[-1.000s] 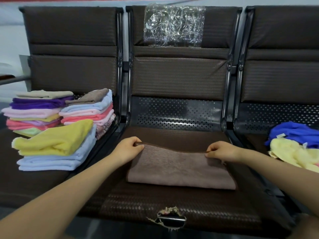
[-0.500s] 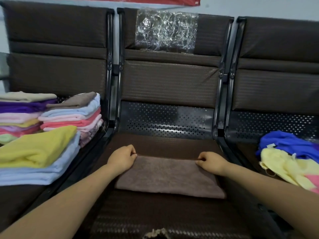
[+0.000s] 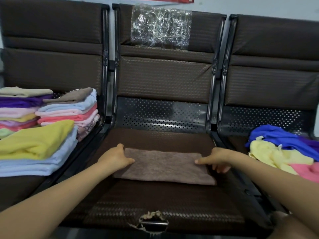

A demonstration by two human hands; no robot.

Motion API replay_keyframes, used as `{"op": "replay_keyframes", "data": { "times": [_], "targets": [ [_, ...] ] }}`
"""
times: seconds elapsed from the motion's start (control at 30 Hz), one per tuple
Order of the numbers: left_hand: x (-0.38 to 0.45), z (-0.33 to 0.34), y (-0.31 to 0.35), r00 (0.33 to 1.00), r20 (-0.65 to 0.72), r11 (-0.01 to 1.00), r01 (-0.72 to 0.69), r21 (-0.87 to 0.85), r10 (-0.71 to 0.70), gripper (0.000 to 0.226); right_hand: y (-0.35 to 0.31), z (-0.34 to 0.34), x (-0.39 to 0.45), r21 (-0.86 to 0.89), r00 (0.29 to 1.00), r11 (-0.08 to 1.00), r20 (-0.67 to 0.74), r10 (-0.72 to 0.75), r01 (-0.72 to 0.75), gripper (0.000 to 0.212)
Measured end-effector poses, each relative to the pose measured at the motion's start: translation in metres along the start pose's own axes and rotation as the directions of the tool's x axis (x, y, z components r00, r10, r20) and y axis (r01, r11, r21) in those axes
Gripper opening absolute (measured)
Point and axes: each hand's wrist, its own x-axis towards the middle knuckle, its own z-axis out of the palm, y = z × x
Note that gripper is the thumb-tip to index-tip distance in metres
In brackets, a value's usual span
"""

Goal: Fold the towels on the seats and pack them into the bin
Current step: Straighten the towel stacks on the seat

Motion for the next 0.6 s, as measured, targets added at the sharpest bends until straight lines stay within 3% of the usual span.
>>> {"op": "replay_keyframes", "data": {
  "times": [0.13, 0.3, 0.43, 0.6],
  "targets": [
    [-0.016, 0.007, 0.004, 0.998, 0.064, 0.979, 0.002, -0.202, 0.011, 0.070, 0.005, 0.018, -0.002, 0.198, 0.995, 0.977, 0.051, -0.091, 0.079, 0.057],
    [-0.023, 0.007, 0.011, 0.999, 0.015, 0.917, -0.039, -0.397, 0.049, 0.059, -0.004, 0.017, -0.006, 0.572, 0.997, 0.818, 0.008, -0.074, 0.056, 0.027],
    [-0.022, 0.010, 0.011, 0.999, 0.022, 0.919, -0.036, -0.393, 0.048, 0.056, -0.015, 0.006, -0.011, 0.612, 0.995, 0.788, -0.099, -0.009, 0.068, 0.013],
    [-0.013, 0.008, 0.009, 0.999, 0.037, 0.897, 0.036, -0.441, -0.022, 0.043, -0.049, -0.001, -0.018, 0.654, 0.971, 0.725, -0.224, -0.086, 0.216, 0.016]
  ]
}}
